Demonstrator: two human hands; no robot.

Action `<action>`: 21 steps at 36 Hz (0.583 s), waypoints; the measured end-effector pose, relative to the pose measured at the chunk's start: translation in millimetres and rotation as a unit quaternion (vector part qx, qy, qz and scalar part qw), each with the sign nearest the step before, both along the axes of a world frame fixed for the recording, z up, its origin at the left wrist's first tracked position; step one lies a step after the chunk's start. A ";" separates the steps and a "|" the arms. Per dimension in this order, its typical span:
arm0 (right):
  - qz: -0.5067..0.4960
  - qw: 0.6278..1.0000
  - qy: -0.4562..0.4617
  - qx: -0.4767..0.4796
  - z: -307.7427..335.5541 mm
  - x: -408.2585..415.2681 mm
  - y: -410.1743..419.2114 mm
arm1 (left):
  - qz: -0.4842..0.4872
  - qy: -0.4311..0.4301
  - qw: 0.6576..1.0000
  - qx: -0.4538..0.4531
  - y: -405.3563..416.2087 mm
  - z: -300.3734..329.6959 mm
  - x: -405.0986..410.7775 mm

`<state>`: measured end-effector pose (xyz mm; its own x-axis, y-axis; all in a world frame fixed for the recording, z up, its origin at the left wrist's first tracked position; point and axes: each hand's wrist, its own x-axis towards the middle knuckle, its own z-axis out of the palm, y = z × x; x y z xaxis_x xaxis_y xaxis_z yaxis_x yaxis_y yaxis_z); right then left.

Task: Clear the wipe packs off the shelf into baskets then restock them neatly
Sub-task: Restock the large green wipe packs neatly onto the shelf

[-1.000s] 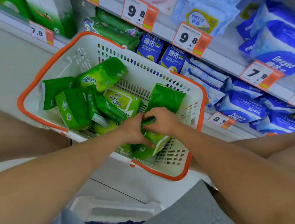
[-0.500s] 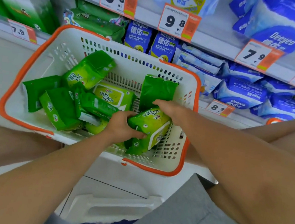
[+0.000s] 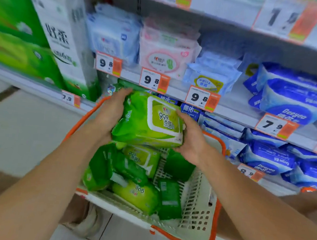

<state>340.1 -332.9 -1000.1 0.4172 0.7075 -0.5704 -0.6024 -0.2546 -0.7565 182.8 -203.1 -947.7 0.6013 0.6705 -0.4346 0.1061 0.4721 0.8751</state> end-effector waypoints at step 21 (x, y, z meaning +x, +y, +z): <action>-0.108 0.949 -0.259 0.147 177.9 -13.6 -11.5 | -0.112 -0.097 0.986 0.078 -9.9 115.6 -12.6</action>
